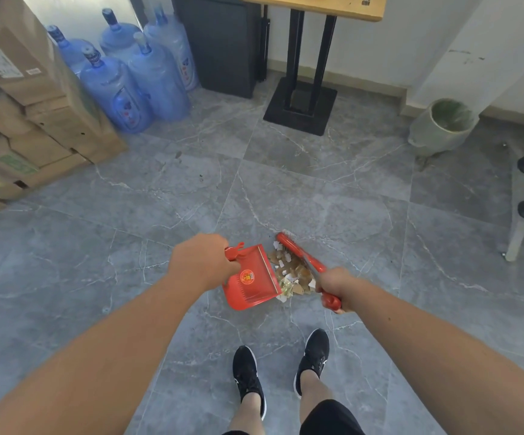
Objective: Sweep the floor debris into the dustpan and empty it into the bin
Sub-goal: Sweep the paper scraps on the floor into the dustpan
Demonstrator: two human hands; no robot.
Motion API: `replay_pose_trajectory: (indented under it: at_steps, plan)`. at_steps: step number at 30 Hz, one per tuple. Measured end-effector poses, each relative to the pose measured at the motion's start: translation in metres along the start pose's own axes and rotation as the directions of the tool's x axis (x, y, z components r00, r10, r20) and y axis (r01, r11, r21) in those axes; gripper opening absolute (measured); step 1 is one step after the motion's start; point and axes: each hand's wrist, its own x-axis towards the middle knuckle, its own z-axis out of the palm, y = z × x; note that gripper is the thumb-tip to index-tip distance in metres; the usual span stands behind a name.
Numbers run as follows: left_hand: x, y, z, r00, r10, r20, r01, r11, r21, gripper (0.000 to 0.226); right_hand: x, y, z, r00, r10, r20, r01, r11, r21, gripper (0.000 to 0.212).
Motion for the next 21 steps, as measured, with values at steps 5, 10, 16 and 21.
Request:
replay_pose_trajectory:
  at_steps: [5, 10, 16, 21]
  plan:
    - [-0.008, -0.021, 0.007, 1.0, 0.002, 0.005, -0.002, 0.999, 0.036, 0.032, -0.005, 0.005, 0.016, 1.0, 0.002, -0.019, -0.003, 1.0, -0.024, 0.008]
    - [-0.013, -0.04, 0.021, 1.0, 0.008, 0.022, -0.008, 1.0, 0.008, 0.029, -0.008, 0.006, 0.024, 1.0, 0.017, -0.02, -0.017, 1.0, 0.007, 0.007]
    - [-0.013, -0.047, 0.038, 0.998, 0.028, 0.049, -0.028, 1.0, 0.007, 0.031, -0.014, 0.01, 0.033, 1.0, 0.004, -0.024, -0.004, 1.0, 0.004, 0.006]
    - [-0.015, -0.06, 0.05, 0.997, 0.032, 0.064, -0.033, 0.999, 0.014, 0.036, -0.016, 0.011, 0.039, 0.998, -0.016, -0.059, 0.017, 0.999, 0.028, 0.011]
